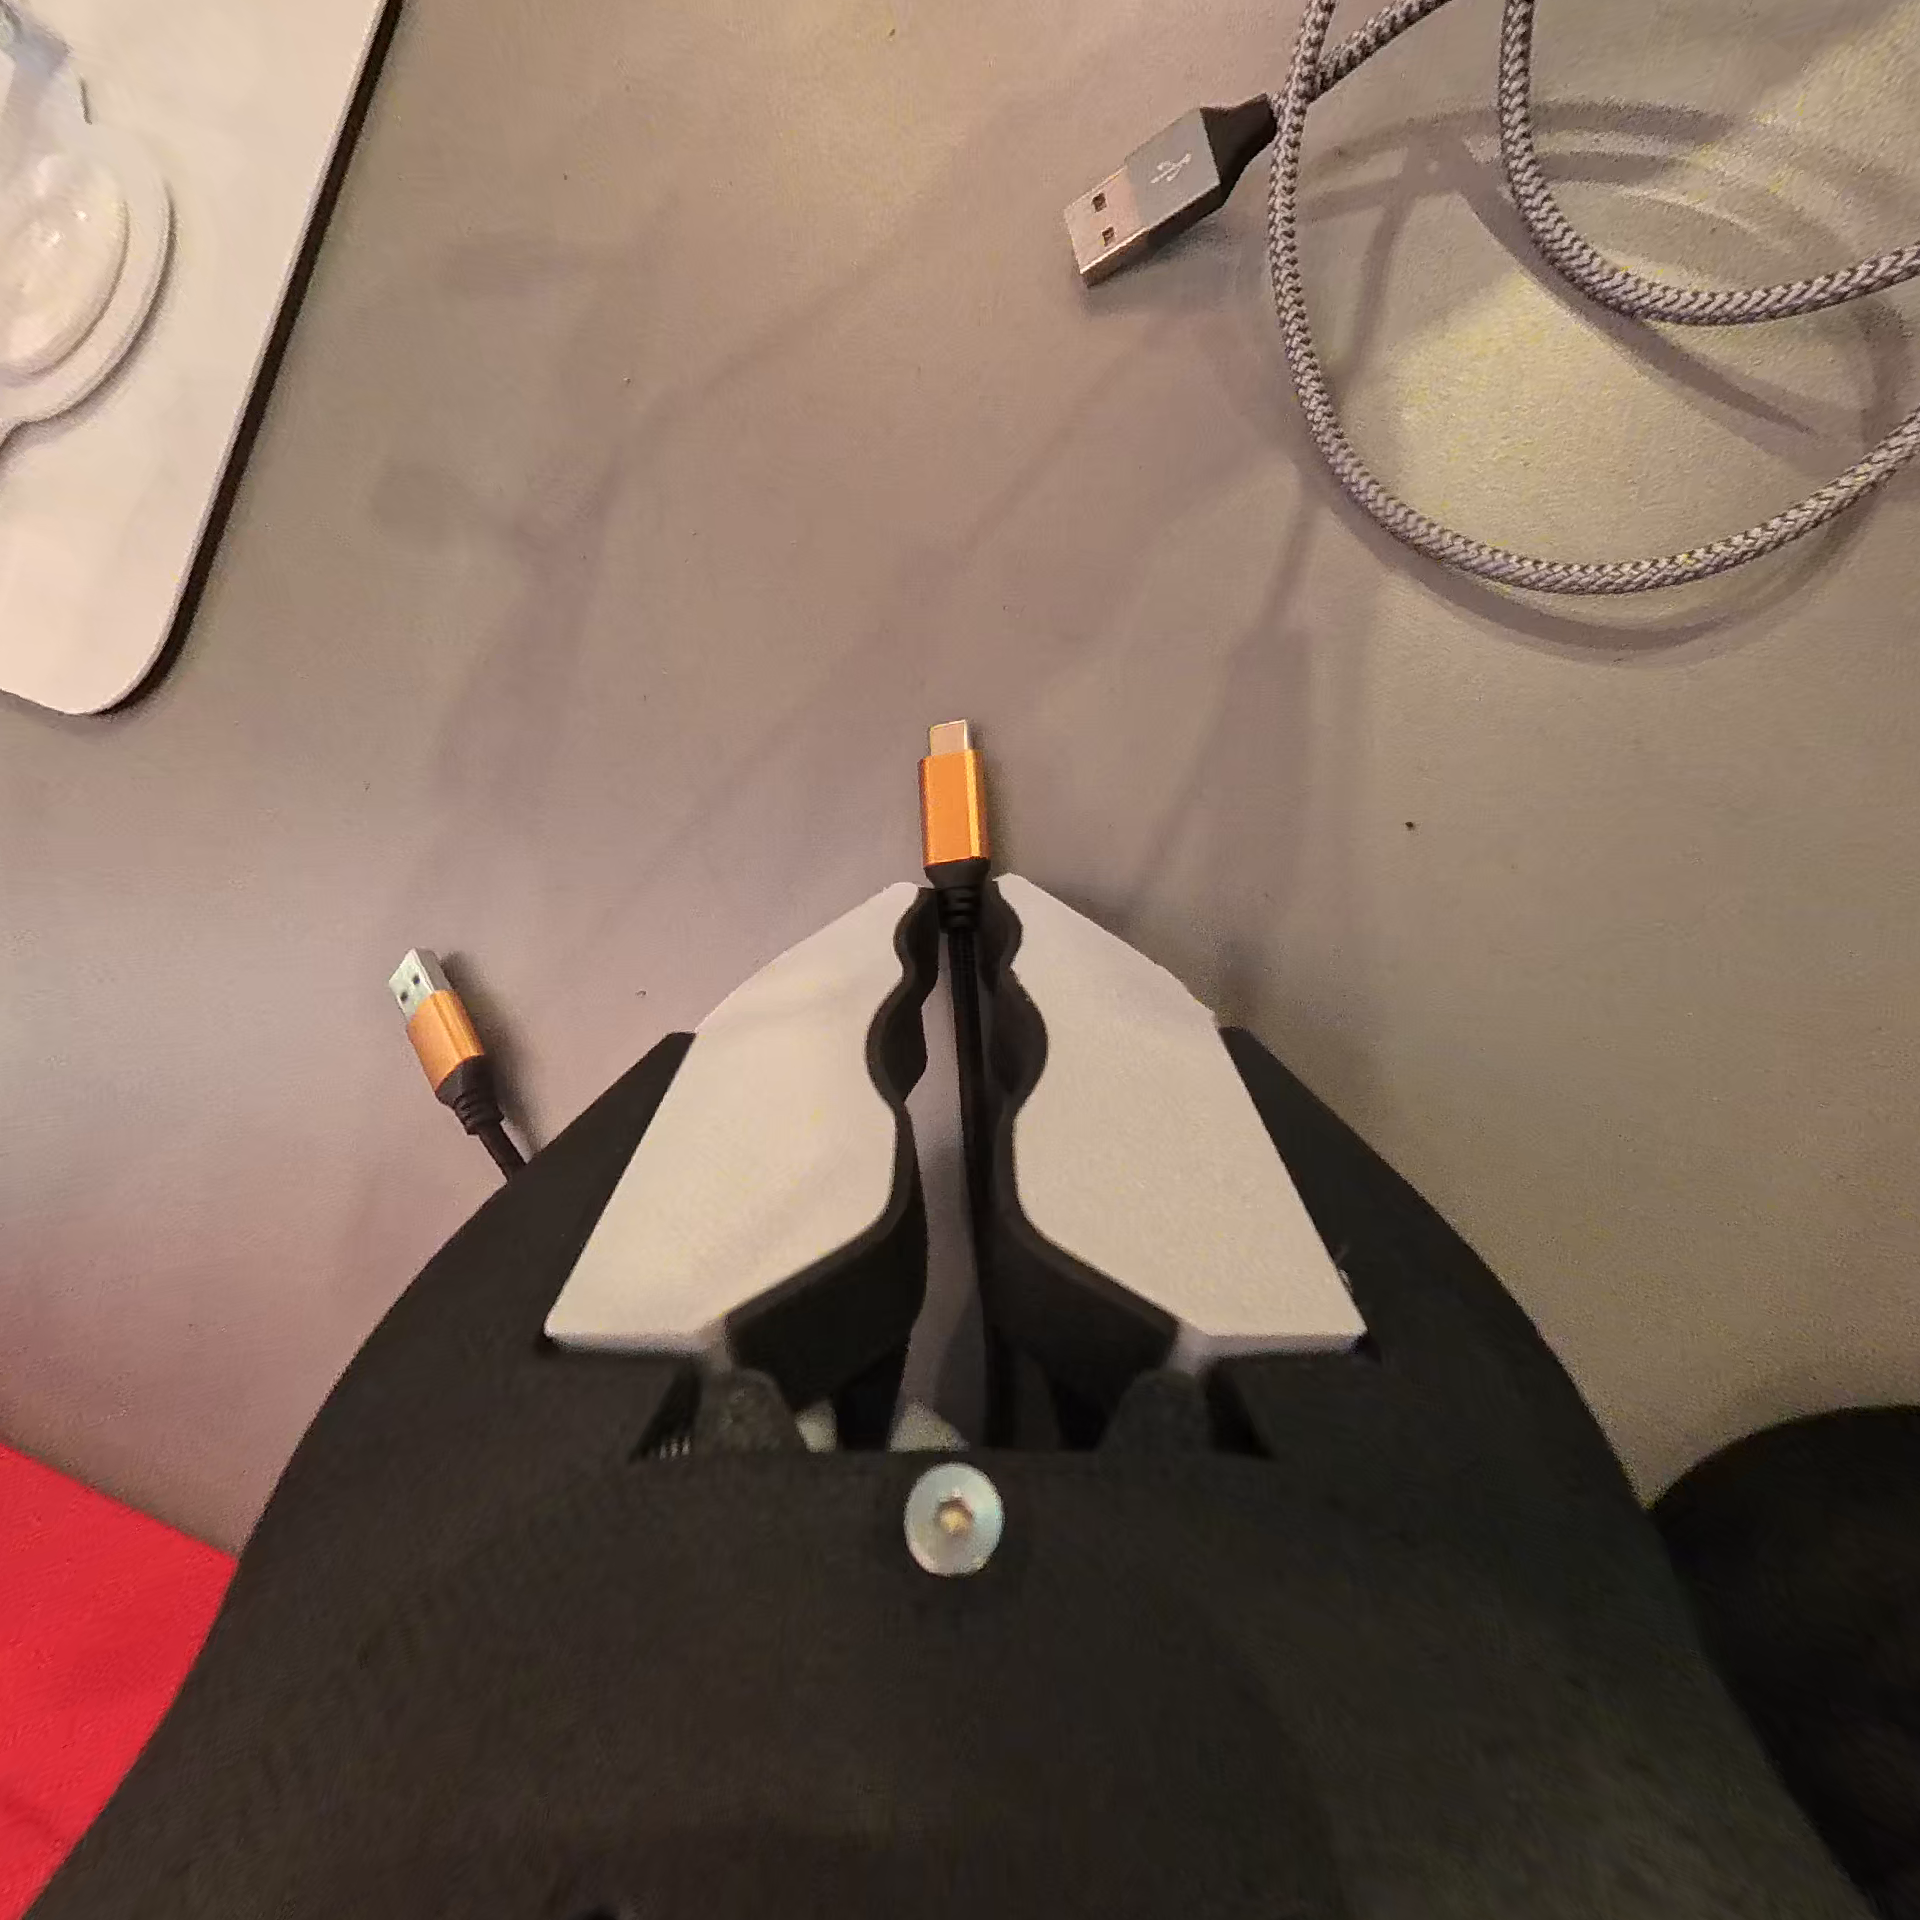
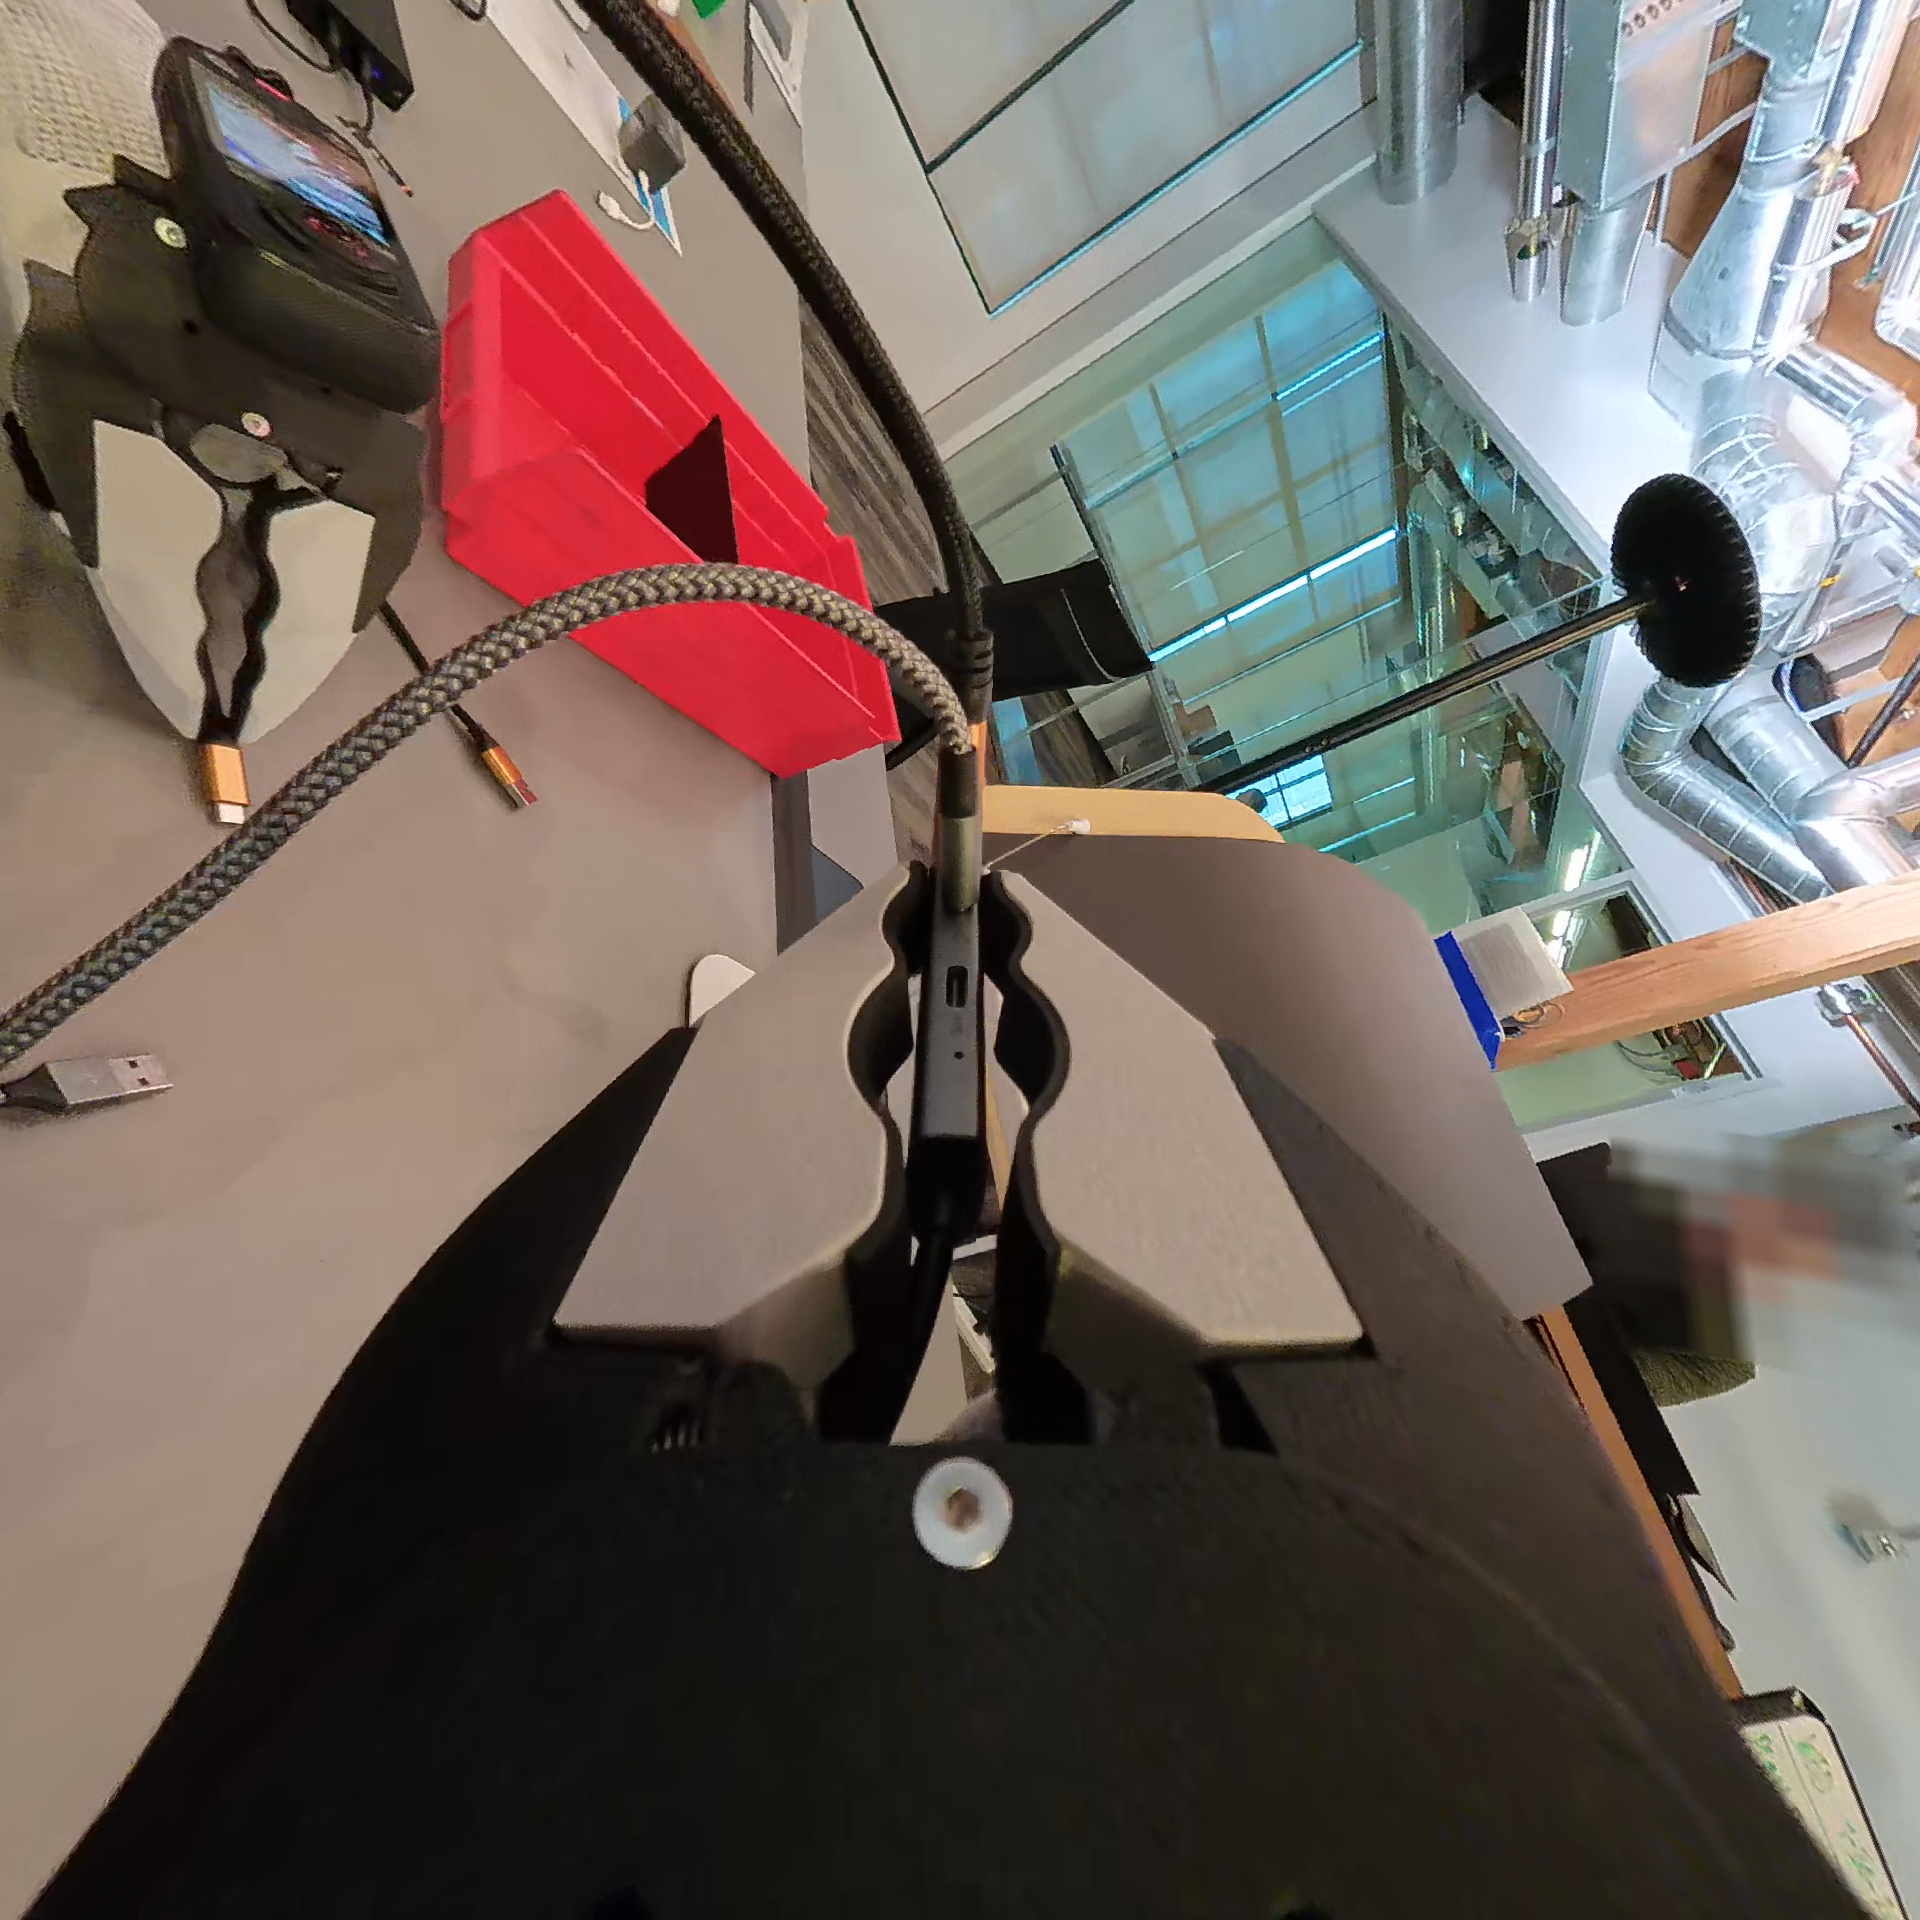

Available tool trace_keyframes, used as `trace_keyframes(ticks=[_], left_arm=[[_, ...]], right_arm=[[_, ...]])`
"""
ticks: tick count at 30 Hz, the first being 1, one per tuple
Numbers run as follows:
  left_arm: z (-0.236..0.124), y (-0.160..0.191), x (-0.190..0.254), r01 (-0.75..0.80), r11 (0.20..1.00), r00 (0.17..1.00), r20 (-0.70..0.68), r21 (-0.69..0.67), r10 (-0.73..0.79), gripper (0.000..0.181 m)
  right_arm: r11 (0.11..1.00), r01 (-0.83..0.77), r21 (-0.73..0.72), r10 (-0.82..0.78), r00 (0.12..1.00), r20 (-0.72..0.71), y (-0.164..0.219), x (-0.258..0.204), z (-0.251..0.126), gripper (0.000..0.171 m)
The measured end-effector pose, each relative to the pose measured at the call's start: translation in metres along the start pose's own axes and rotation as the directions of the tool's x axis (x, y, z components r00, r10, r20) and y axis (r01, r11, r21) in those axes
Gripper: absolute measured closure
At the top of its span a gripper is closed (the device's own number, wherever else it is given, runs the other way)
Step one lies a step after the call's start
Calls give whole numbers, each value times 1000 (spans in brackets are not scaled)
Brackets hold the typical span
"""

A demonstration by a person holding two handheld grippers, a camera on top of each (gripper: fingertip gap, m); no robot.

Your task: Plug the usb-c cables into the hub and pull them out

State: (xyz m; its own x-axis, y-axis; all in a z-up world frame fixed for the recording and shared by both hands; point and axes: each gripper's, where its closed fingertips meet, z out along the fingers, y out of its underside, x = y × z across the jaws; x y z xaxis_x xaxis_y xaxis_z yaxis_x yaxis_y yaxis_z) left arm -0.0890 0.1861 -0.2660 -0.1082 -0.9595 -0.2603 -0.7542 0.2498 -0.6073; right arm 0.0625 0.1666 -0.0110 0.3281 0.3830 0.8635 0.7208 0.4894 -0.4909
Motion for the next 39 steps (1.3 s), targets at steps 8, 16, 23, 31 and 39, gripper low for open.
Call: trace_keyframes(ticks=[8, 16, 23, 31, 39], left_arm=[[-37, -34, -27, 43, 988, 998, 47, 147, -50, 173], [-88, -89, -52, 11, 975, 997, 69, 223, -27, 174], [-96, -115, -58, -32, 967, 998, 62, 253, 17, 174], [-103, -134, -63, 73, 910, 997, 4, 408, -82, 174], [-109, -151, -69, 236, 802, 972, -117, 548, -205, 174]], right_arm=[[1000, 22, 0, -22, 989, 144, -4, -45, 23, 164], [992, 123, -35, -114, 974, 198, -8, -85, 51, 164], [981, 182, -73, -169, 973, 155, -6, -84, 55, 164], [974, 203, -99, -193, 976, 97, -3, -73, 52, 164], [975, 190, -114, -190, 982, 10, -4, -61, 54, 164]])
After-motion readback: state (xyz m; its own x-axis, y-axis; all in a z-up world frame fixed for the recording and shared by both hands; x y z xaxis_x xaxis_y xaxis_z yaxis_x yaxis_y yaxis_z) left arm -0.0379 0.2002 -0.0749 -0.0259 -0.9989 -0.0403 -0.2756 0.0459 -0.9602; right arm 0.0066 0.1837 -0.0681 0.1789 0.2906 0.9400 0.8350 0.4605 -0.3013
